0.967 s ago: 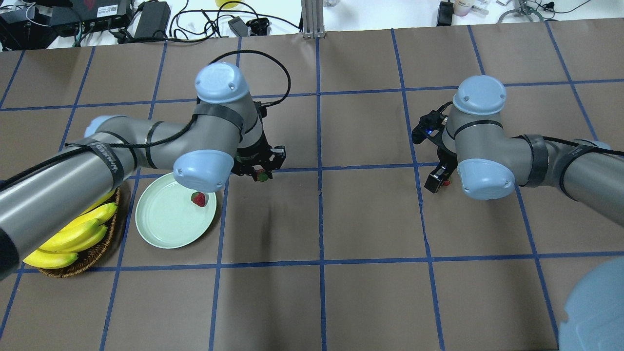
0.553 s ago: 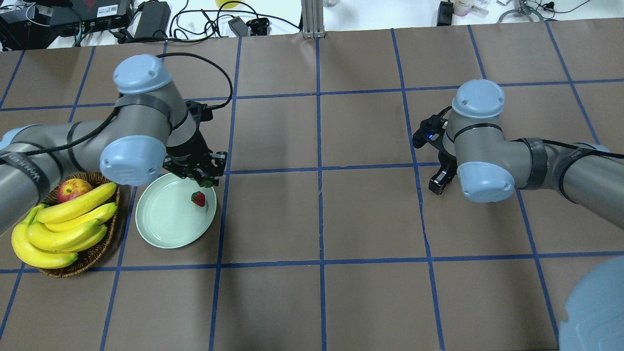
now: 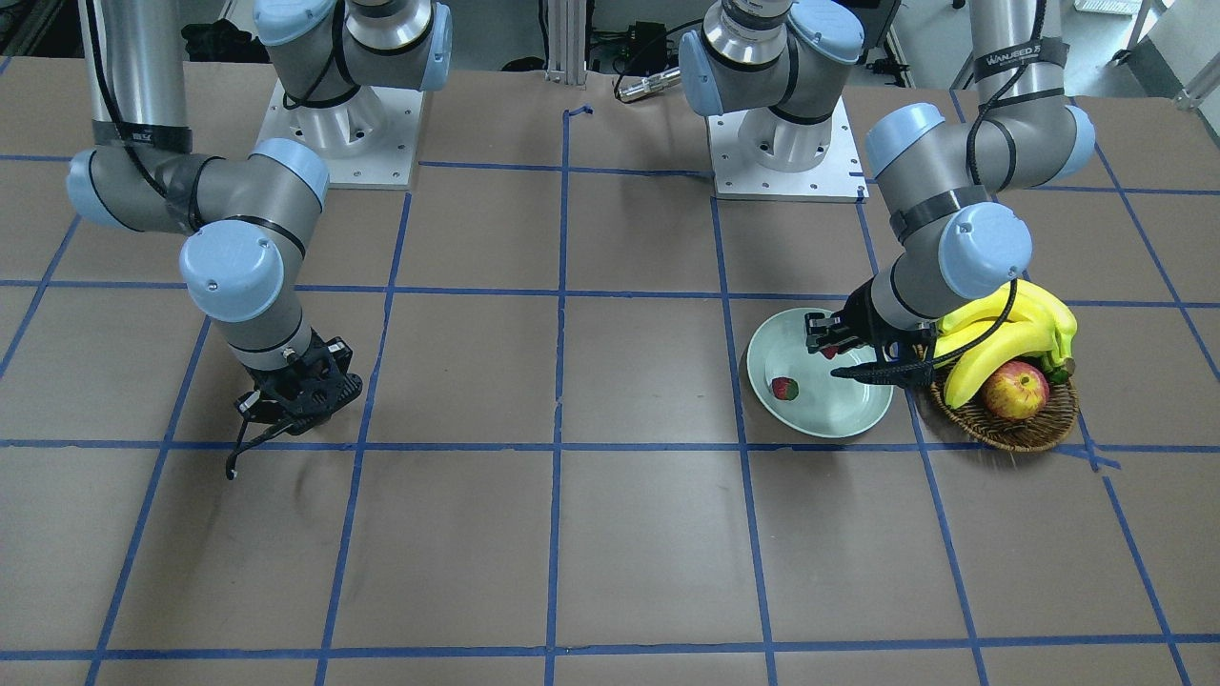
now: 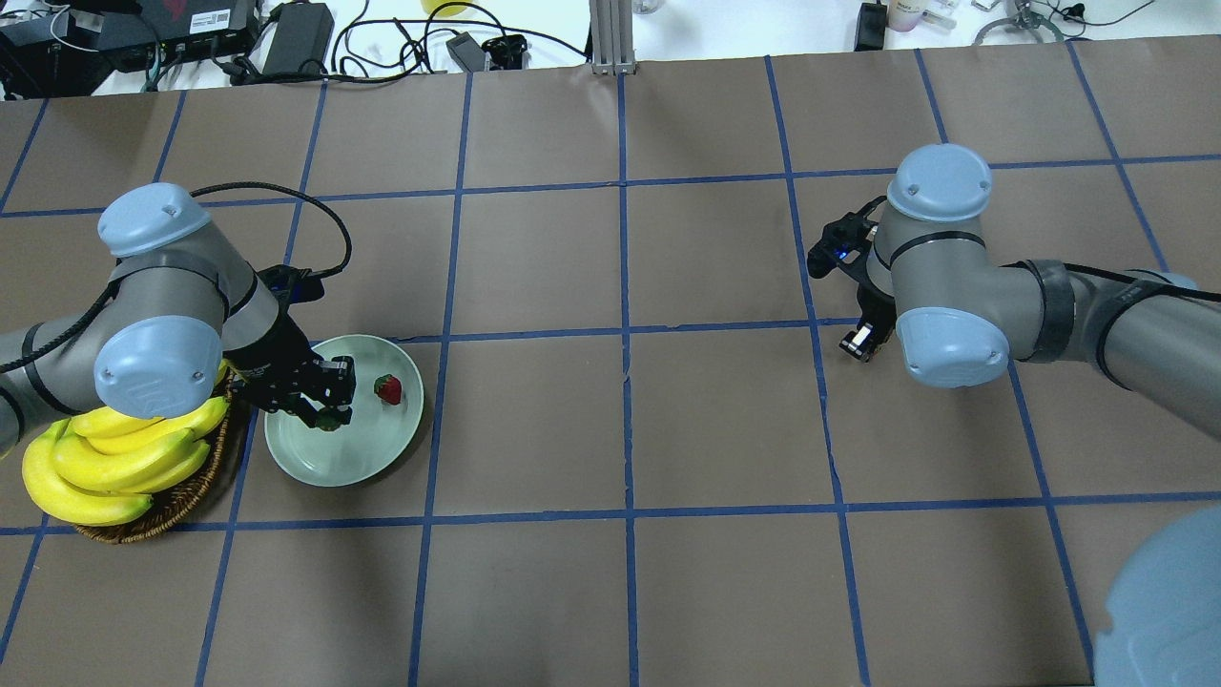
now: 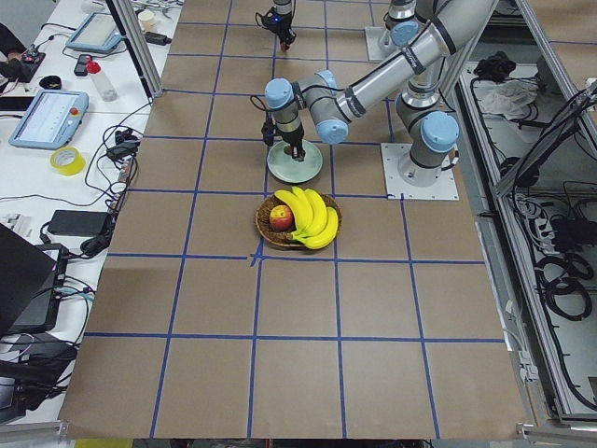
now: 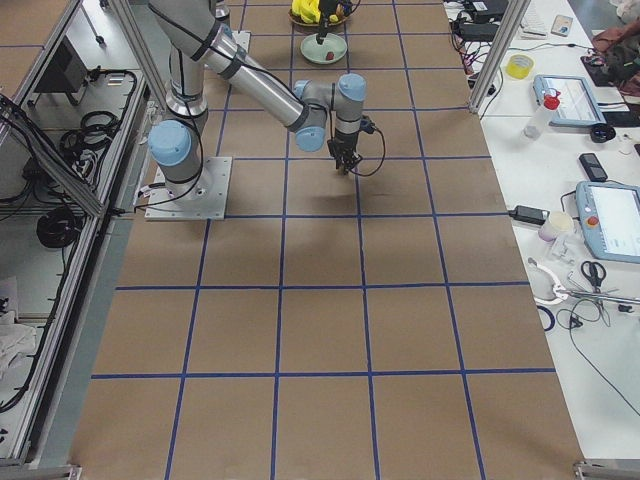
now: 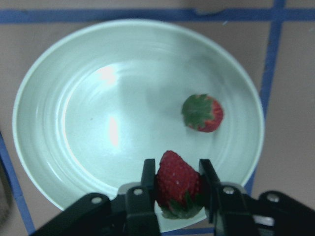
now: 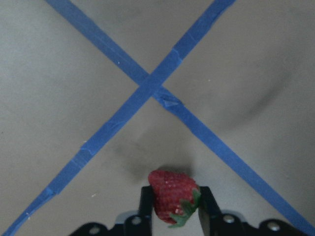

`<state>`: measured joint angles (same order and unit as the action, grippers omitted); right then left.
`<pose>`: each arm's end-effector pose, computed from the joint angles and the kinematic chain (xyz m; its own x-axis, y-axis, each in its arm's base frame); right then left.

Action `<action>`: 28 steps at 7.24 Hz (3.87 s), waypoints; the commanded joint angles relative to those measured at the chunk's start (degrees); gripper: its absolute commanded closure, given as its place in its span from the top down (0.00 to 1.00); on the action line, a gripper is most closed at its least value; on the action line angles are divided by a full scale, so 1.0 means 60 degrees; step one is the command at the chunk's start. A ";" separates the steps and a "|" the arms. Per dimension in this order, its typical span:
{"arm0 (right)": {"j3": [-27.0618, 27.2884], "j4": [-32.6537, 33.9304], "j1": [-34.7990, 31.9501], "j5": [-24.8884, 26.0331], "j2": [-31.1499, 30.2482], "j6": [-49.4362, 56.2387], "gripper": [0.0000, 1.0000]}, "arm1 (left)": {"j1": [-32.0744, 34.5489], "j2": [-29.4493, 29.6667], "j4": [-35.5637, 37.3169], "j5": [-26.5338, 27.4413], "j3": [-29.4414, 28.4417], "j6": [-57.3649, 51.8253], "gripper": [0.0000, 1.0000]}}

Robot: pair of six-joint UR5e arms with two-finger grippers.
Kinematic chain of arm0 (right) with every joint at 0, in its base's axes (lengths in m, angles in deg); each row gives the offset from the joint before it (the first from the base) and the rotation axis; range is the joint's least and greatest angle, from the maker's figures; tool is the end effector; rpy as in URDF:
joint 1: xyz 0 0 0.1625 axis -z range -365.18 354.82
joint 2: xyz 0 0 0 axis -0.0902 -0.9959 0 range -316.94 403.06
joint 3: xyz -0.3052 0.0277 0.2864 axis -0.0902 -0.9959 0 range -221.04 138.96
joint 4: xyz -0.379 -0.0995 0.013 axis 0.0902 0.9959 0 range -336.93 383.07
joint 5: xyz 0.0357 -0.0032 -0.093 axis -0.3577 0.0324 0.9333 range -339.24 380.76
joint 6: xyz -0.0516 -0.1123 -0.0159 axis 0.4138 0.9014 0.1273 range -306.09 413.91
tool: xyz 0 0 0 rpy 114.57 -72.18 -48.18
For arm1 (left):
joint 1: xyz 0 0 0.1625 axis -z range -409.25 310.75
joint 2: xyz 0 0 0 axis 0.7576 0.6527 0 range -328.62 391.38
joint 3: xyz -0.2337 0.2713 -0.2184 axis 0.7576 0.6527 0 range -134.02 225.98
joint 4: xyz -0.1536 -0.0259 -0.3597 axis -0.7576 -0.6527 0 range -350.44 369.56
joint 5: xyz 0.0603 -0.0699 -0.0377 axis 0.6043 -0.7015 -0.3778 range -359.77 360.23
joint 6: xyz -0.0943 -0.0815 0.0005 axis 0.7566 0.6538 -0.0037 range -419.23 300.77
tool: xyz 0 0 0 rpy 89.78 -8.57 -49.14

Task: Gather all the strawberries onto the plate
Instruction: 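Place the strawberry on the plate with the left gripper while the right lifts its strawberry, then carry the last strawberry toward the plate and set it down with the right gripper, then raise the right gripper away while the left gripper reaches the set-down strawberry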

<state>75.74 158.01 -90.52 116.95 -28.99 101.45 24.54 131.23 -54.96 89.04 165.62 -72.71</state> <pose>0.0795 -0.4994 0.1785 -0.7288 -0.6805 0.0756 -0.6762 0.7327 0.0771 -0.0124 -0.4439 0.1963 -0.9954 -0.0588 0.0759 -0.0399 0.9722 0.2308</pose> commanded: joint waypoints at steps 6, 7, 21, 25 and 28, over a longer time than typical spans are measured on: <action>-0.1923 -0.1744 -0.2689 -0.1822 -0.0181 -0.6242 0.00 | 0.1598 -0.0835 -0.1038 -0.0051 -0.1949 0.1965 1.00; -0.2189 -0.1777 -0.3319 -0.2041 0.0009 -0.7443 0.00 | 0.1935 -0.0865 -0.1024 -0.0065 -0.1966 0.2404 1.00; -0.2280 -0.0633 -0.4908 -0.2765 0.1025 -0.9508 1.00 | 0.2565 -0.0587 -0.0908 -0.0095 -0.1849 0.3076 1.00; -0.1988 -0.2930 -0.2280 -0.1955 -0.0644 -0.7565 1.00 | 0.4071 -0.0019 0.0451 -0.0227 -0.1556 0.5403 1.00; -0.2074 -0.4510 -0.0983 -0.1531 -0.2328 -0.6726 1.00 | 0.5480 0.1254 0.2018 -0.0110 -0.1541 0.7648 1.00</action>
<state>63.65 135.29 -98.88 106.82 -38.70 59.05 54.15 135.50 -46.54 88.16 156.28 -31.50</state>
